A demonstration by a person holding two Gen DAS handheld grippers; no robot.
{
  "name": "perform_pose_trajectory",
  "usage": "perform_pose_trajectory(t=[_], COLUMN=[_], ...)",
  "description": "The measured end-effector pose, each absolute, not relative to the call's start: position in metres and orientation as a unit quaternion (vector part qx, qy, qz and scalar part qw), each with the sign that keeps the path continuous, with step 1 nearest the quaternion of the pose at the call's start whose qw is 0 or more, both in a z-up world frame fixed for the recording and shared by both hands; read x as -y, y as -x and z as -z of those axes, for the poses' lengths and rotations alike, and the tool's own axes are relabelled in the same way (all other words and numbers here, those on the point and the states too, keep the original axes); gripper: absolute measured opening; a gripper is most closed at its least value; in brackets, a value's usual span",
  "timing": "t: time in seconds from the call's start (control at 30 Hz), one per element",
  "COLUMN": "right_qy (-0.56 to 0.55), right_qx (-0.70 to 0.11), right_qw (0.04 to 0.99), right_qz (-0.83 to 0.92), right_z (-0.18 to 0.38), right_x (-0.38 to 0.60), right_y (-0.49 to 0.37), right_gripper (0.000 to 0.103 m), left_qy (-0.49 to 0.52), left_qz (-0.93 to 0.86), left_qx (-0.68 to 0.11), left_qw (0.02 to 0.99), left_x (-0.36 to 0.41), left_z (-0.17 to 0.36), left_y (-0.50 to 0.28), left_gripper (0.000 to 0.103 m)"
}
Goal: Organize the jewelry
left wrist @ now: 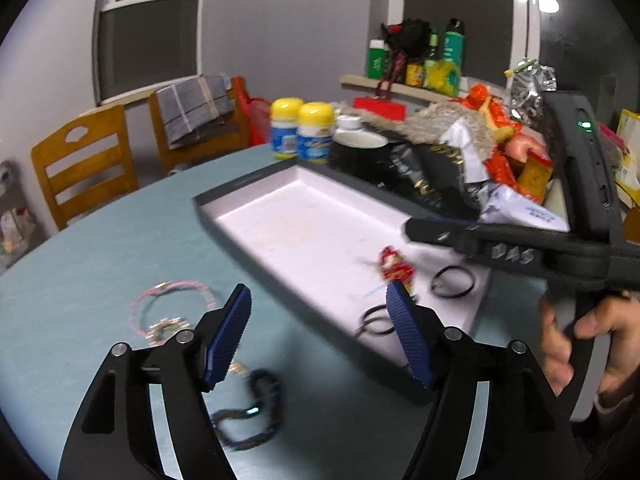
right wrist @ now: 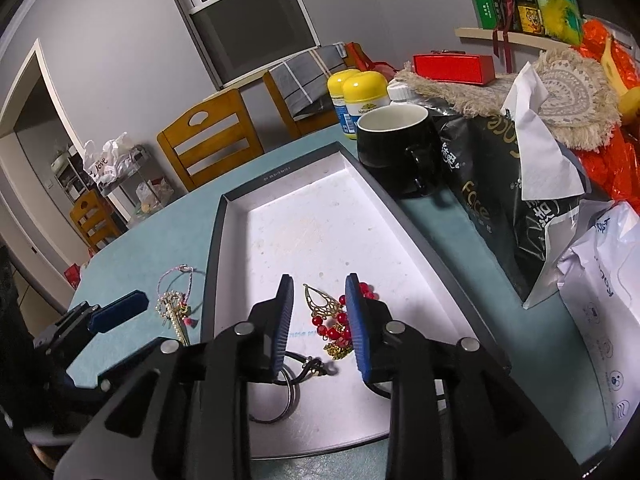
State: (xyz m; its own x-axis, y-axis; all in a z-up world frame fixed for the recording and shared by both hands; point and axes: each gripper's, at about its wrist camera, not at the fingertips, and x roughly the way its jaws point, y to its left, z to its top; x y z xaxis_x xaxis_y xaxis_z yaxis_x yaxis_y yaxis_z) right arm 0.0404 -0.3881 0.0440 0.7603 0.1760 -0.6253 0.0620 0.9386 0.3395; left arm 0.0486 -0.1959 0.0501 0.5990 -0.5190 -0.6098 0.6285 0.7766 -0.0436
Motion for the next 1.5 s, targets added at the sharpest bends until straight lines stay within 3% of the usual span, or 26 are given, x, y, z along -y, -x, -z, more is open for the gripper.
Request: perform_pose_trajectory(t=[0.27,0.57,0.83,0.9,1.0,1.23,1.5], right_qy=[-0.167,-0.166,-0.167,-0.168,-0.170,-0.174,-0.178], right_qx=[-0.350,-0.351,-0.348,-0.347,-0.346,-0.340,-0.317], right_qw=[0.921,0.921,0.921,0.921,0.922,0.923,0.924], right_qz=[-0.034,-0.038,-0.045,-0.046,-0.046,-0.047,-0.120], right_z=[-0.043,-0.043,-0.045,-0.046,-0.047,-0.050,-0.063], right_x=[0.386,0.386,0.385,0.385,0.386,0.388,0.368], right_y=[-0.043,-0.045,-0.043,-0.043,-0.043,-0.042,-0.036], right_gripper=[0.027,0.028,0.029,0.029,0.029,0.029,0.029], left_qy=[-0.109,-0.129,-0.168,-0.172,-0.170,-0.120,0.019], left_qz=[0.322,0.330,0.317,0.324,0.318,0.330,0.342], left_qx=[-0.415,-0.430,-0.418,-0.413,-0.413,-0.414,-0.322], left_qw=[0.844,0.830,0.835,0.833,0.836,0.840,0.883], left_x=[0.154,0.157,0.166,0.168,0.167,0.153,0.090], left_z=[-0.014,-0.004,-0.001,-0.002,-0.003,-0.008,-0.070], left_y=[-0.071,-0.067,-0.062,-0.061,-0.063,-0.069,-0.066], left_gripper=[0.074,0.074,0.055,0.030,0.016,0.014,0.014])
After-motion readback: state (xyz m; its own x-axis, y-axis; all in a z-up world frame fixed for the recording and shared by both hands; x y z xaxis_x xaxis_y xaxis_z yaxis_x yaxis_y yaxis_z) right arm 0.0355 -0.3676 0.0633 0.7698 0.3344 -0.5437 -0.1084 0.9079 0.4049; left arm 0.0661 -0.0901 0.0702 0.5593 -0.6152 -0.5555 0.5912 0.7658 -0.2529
